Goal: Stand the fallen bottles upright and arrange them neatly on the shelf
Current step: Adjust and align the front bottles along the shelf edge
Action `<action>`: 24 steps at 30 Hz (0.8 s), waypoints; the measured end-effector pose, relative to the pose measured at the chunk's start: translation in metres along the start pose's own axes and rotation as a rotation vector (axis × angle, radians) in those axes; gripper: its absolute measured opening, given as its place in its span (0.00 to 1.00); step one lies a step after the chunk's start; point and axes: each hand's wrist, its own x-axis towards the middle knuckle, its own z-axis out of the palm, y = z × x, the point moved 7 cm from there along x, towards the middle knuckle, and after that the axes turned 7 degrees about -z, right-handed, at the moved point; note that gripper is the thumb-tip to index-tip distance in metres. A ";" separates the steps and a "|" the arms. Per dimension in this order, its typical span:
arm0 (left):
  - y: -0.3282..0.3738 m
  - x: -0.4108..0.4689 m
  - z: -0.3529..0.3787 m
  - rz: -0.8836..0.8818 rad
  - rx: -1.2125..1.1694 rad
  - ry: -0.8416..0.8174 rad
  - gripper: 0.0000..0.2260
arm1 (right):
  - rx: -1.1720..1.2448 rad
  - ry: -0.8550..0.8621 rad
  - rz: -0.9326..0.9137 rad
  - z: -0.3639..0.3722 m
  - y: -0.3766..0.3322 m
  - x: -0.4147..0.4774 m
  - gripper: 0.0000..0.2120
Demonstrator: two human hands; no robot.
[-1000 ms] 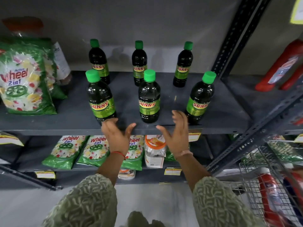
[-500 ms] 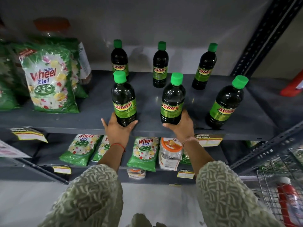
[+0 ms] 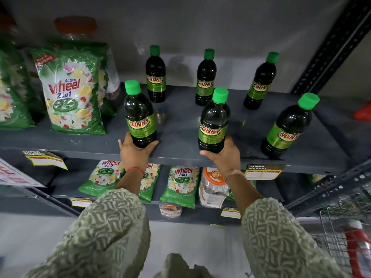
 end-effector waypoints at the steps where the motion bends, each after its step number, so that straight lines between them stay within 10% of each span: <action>1: -0.001 0.001 -0.001 -0.014 -0.002 -0.009 0.33 | -0.005 -0.002 0.002 0.000 0.000 0.000 0.33; 24: 0.002 0.003 -0.003 0.017 -0.027 -0.141 0.32 | -0.048 -0.061 0.030 0.003 -0.002 0.000 0.35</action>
